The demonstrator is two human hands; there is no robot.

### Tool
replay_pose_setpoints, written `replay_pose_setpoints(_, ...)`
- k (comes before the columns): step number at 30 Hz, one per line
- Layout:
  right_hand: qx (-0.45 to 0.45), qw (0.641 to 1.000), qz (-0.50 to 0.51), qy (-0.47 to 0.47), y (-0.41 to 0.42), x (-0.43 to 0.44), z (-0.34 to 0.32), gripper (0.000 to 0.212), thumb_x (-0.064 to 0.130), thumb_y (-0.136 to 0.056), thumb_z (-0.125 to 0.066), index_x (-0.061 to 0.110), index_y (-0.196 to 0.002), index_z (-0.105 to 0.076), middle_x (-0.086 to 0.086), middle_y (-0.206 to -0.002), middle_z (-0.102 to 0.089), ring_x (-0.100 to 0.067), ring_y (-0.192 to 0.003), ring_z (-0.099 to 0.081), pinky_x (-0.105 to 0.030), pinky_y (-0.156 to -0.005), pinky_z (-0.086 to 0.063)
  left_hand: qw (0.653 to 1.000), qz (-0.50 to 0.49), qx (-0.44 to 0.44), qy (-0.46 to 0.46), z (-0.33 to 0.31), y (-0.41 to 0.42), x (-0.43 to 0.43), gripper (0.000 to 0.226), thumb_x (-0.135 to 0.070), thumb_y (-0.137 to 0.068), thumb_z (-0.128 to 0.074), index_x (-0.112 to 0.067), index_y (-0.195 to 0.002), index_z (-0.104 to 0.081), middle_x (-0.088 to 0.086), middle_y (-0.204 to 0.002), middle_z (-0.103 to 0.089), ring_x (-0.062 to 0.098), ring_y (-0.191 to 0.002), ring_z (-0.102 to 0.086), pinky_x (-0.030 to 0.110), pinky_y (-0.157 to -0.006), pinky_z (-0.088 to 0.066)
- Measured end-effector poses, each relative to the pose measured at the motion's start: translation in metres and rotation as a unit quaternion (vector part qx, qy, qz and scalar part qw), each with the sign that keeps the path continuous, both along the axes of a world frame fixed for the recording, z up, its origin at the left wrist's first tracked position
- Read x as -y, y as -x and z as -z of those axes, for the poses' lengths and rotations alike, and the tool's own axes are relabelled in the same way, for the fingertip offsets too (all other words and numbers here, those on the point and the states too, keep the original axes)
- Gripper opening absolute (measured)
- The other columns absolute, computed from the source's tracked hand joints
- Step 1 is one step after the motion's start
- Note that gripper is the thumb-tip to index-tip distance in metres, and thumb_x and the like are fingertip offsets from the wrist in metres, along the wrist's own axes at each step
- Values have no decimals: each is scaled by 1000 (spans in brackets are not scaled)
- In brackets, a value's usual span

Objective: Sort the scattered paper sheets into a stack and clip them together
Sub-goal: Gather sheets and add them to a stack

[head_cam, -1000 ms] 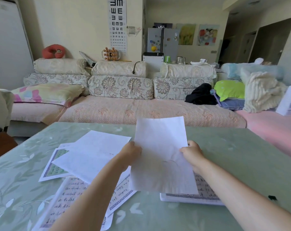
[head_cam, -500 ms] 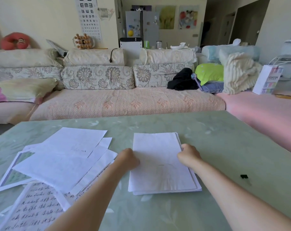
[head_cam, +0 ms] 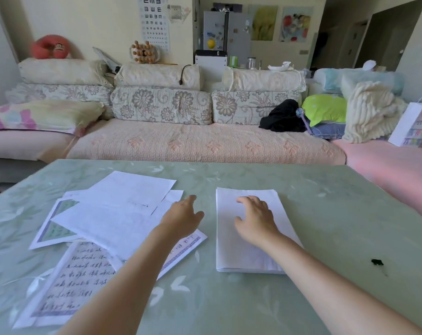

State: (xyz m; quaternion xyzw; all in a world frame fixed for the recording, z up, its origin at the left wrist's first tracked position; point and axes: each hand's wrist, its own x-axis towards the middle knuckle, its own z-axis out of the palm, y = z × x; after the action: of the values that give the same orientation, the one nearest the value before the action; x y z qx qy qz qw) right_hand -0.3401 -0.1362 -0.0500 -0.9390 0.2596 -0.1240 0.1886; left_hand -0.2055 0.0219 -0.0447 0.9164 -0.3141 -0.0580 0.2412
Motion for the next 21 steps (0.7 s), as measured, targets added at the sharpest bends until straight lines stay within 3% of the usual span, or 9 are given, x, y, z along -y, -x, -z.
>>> replay_pose_setpoints(5, -12, 986, -165, -2, -65, -66, -5, 47, 24, -92, -54, 24, -139, -50, 3, -145, -48, -20, -135, -41, -35, -111, -34, 997, -35, 62, -17, 9, -37, -65, 58, -40, -92, -54, -24, -145, -37, -2, -142, -49, 23, -133, -38, 40, -102, -41)
replay_pose_setpoints(8, -45, 976, -212, 7, -110, -99, -2, 51, 28, -92, -54, 23, -143, -47, 3, -149, -44, -19, -139, -37, -35, -113, -33, 991, -56, 90, -80, 19, -60, -107, 66, -47, -88, -57, -24, -146, -35, -1, -144, -46, 24, -133, -36, 39, -104, -36)
replay_pose_setpoints(14, -101, 967, -224, 70, -190, -132, 14, 64, 43, -93, -56, 18, -149, -38, -1, -156, -32, -24, -143, -30, -37, -115, -30, 981, -99, 45, -159, 31, -93, -176, 100, -80, -75, -50, -27, -155, -18, 3, -163, -12, 26, -149, -8, 47, -117, -12)
replay_pose_setpoints(18, -154, 960, -213, 92, -218, -133, 31, 74, 53, -95, -51, 18, -155, -25, -4, -165, -15, -22, -151, -16, -40, -120, -21, 983, -60, -2, -174, 49, -101, -204, 107, -86, -73, -45, -30, -156, -8, -1, -164, 2, 22, -151, 4, 46, -121, -2)
replay_pose_setpoints(21, -152, 959, -218, 95, -225, -135, 42, 65, 52, -99, -44, 18, -153, -32, -5, -159, -32, -25, -146, -29, -40, -117, -27, 984, -48, -8, -170, 56, -106, -210, 107, -87, -72, -43, -33, -156, -4, -2, -164, 8, 20, -150, 10, 46, -121, 3)
